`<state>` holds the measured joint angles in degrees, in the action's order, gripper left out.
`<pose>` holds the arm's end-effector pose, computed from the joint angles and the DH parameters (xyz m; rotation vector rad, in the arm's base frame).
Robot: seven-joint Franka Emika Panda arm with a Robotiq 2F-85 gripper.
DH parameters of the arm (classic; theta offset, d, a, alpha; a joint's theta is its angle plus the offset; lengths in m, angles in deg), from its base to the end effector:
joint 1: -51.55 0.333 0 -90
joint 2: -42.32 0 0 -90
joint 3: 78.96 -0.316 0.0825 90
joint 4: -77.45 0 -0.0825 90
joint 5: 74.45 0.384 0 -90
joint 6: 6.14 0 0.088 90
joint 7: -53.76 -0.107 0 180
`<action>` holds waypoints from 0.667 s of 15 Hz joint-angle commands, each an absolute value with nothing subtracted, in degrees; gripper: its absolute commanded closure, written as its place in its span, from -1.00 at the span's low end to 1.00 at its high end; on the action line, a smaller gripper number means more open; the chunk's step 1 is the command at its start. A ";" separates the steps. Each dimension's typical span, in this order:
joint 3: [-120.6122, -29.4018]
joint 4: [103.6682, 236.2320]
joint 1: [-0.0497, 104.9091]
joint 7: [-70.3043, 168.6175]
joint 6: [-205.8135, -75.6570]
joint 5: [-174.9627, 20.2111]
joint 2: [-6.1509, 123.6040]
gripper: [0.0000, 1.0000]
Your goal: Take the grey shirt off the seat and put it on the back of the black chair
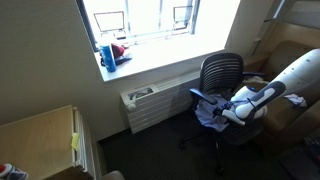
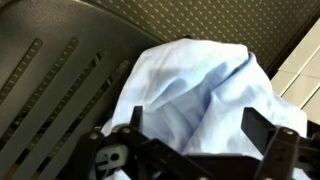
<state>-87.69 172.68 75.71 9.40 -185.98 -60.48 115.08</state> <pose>0.5117 0.3042 -0.0943 -2.7762 0.8076 -0.0816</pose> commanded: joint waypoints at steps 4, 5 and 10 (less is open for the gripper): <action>-85.29 170.94 78.60 10.12 -184.55 -56.38 118.35 -1.00; -85.62 170.14 78.33 10.07 -184.00 -56.40 119.46 -1.00; -85.81 168.03 77.94 9.92 -182.15 -56.40 121.31 -0.32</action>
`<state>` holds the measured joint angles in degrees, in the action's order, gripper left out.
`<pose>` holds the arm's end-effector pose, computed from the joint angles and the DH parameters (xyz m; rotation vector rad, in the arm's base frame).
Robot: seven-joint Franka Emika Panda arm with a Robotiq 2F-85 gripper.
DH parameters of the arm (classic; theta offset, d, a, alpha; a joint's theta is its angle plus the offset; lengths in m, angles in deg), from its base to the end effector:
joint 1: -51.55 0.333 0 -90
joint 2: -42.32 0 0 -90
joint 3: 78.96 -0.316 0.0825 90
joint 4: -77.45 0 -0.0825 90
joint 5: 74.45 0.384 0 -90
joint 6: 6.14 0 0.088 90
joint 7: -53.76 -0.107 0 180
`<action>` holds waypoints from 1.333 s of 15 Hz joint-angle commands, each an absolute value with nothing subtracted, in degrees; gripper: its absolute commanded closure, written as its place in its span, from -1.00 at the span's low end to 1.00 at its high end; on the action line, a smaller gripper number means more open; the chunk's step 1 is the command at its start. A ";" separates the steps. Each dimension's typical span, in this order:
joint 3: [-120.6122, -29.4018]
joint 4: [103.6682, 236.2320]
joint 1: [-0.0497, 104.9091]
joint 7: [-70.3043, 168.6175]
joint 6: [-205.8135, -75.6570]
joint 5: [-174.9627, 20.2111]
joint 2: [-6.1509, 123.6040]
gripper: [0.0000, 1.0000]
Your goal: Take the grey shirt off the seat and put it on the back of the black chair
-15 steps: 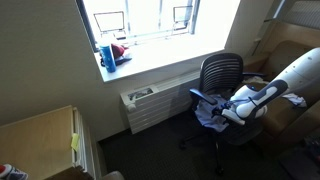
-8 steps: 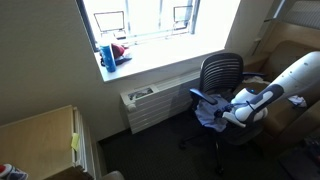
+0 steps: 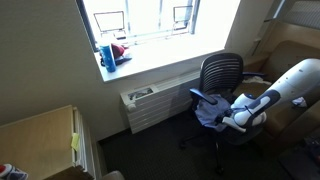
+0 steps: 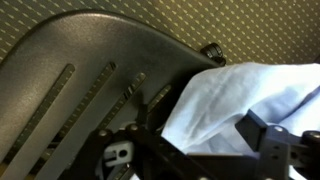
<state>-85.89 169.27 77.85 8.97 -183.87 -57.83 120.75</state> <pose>0.4904 0.2941 -0.1428 -2.8255 0.8669 -0.0063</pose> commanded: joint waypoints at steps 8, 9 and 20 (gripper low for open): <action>-83.59 167.40 78.88 8.19 -179.40 -56.17 121.41 0.79; -83.10 167.41 79.05 7.83 -178.89 -56.28 121.21 0.89; -65.70 181.91 93.86 5.47 -188.32 -56.85 102.29 0.98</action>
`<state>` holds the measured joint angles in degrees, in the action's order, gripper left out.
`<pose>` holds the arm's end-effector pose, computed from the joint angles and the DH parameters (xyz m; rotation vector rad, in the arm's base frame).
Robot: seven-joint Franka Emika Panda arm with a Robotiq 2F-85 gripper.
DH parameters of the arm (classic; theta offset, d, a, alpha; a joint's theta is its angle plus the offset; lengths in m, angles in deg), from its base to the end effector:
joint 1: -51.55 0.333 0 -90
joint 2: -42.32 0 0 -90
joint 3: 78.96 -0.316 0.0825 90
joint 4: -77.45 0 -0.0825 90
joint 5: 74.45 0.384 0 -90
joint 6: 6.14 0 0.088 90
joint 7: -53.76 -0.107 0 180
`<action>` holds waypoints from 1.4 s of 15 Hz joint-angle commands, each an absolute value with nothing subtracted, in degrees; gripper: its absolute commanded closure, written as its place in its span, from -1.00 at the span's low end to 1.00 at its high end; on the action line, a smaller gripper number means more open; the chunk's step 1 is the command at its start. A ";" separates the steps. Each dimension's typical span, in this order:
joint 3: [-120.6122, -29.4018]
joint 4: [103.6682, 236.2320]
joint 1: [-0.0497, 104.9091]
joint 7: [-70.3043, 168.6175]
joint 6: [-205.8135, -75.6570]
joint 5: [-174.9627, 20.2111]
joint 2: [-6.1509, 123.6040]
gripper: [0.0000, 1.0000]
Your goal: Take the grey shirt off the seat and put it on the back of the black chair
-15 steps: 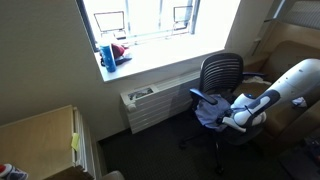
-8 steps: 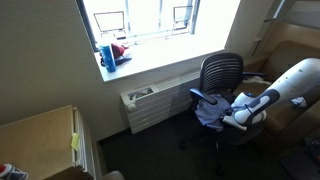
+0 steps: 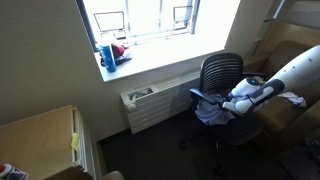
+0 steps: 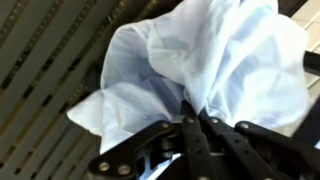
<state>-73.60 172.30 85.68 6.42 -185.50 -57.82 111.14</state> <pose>0.5579 0.2820 -0.0507 -2.8615 0.7952 -0.3682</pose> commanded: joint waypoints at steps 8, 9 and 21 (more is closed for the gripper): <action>-63.75 193.48 100.20 10.09 -191.45 -51.68 84.13 0.98; -58.10 189.27 104.06 6.08 -194.21 -51.38 88.40 0.93; -39.59 185.61 118.77 5.73 -190.17 -46.63 76.92 0.98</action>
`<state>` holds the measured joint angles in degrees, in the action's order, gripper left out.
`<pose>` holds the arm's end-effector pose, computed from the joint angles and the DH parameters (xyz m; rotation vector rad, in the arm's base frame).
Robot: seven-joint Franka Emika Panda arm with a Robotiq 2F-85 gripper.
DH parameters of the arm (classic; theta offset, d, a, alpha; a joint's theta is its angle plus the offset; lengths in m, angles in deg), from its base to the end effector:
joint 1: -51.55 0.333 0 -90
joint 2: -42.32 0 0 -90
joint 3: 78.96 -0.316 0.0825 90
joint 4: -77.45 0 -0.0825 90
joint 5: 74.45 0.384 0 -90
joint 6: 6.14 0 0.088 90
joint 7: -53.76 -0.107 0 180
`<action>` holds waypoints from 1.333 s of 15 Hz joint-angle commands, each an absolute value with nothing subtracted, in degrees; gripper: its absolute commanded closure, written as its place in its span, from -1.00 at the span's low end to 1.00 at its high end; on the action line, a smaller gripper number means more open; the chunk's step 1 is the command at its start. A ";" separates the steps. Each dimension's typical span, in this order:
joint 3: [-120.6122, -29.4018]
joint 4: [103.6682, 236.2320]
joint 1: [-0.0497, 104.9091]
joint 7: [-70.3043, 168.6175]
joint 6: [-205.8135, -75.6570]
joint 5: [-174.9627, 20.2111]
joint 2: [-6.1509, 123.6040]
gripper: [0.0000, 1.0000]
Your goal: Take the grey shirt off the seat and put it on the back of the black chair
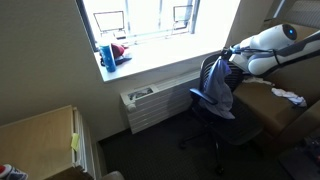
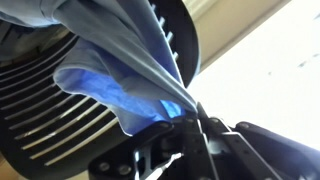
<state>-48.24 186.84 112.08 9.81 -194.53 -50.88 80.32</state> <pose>0.5807 0.3421 0.2886 -2.5034 0.5699 -1.0431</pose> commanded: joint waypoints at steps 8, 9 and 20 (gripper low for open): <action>-24.88 182.00 127.47 -1.45 -185.45 -46.09 76.02 0.93; -25.32 182.24 127.29 -1.46 -185.53 -46.09 76.50 0.98; -1.05 147.88 123.44 -37.02 -166.85 -42.12 96.51 0.98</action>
<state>-6.65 159.06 127.82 -26.23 -174.70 -42.65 91.16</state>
